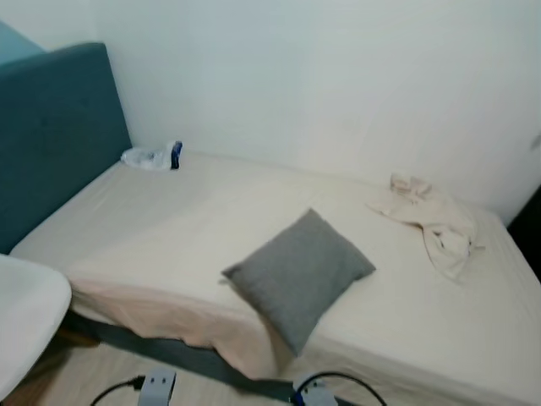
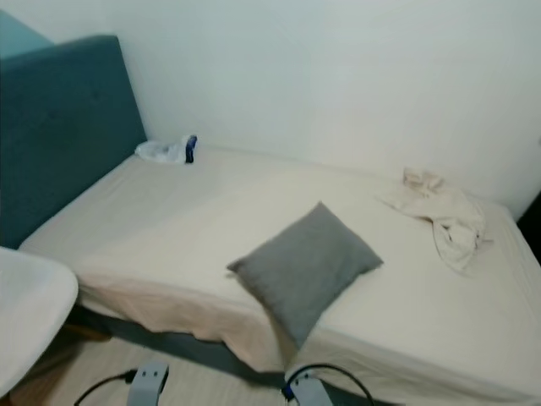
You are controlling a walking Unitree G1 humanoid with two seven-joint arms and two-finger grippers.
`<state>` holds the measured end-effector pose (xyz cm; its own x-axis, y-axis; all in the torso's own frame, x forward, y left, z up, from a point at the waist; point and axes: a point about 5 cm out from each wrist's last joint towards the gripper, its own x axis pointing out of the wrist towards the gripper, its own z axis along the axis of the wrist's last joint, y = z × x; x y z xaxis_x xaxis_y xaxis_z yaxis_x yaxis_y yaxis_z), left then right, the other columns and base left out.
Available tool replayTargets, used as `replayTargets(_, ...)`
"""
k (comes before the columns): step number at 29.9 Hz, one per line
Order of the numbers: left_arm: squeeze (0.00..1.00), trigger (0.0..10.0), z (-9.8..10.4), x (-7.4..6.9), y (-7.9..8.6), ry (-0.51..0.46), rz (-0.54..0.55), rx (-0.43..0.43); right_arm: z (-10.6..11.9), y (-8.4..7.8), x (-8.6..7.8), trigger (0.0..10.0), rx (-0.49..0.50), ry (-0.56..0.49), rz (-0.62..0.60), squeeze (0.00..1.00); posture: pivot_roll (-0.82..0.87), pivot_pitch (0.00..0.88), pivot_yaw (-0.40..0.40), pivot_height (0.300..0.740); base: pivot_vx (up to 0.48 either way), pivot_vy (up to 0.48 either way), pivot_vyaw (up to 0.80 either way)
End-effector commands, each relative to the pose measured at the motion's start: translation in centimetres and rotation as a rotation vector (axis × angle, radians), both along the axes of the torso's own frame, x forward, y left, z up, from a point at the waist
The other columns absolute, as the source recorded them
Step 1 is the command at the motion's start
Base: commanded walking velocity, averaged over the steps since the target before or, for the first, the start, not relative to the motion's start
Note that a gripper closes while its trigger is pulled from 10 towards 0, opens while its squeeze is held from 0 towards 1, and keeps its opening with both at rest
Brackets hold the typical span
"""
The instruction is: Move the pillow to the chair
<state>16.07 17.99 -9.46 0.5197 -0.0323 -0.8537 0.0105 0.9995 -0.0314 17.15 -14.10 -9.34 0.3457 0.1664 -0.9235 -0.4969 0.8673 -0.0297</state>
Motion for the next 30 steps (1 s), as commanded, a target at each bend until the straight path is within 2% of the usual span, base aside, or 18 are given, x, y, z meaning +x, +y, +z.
replayTargets(1, 0.0, 10.0, 0.07, 0.16, 0.17, -0.001, 0.004, 0.005, 0.1, 0.13, 0.22, 10.0, 0.003, -0.005, -0.002, 0.0, 0.11, 0.0, -0.042, 0.74, 0.0, -0.285, 0.0)
replayTargets(11, 0.0, 10.0, 0.06, 0.15, 0.18, -0.001, 0.039, -0.014, 0.14, 0.09, 0.32, 10.0, 0.005, -0.006, -0.006, 0.0, 0.1, 0.0, -0.042, 0.74, 0.0, -0.028, 0.0)
replayTargets(17, 0.0, 10.0, 0.06, 0.14, 0.18, -0.001, 0.024, -0.005, 0.13, 0.05, 0.29, 10.0, 0.005, -0.004, -0.003, 0.0, 0.11, 0.0, -0.047, 0.74, 0.0, 0.0, 0.0)
replayTargets(22, 0.0, 10.0, 0.02, 0.06, 0.14, 0.002, 0.019, -0.001, 0.11, 0.0, 0.23, 10.0, 0.003, -0.003, 0.0, 0.0, 0.11, 0.0, -0.047, 0.74, 0.0, -0.172, 0.0)
replayTargets(27, 0.0, 10.0, 0.03, 0.09, 0.14, 0.008, -0.019, 0.021, 0.08, -0.05, 0.17, 10.0, 0.001, -0.001, 0.002, 0.0, 0.11, 0.0, -0.047, 0.74, 0.0, -0.48, 0.0)
replayTargets(30, 0.0, 10.0, 0.17, 0.43, 0.15, -0.008, 0.028, 0.011, 0.05, -0.08, 0.1, 10.0, 0.001, 0.0, 0.004, 0.0, 0.1, 0.0, -0.046, 0.74, 0.0, 0.0, 0.0)
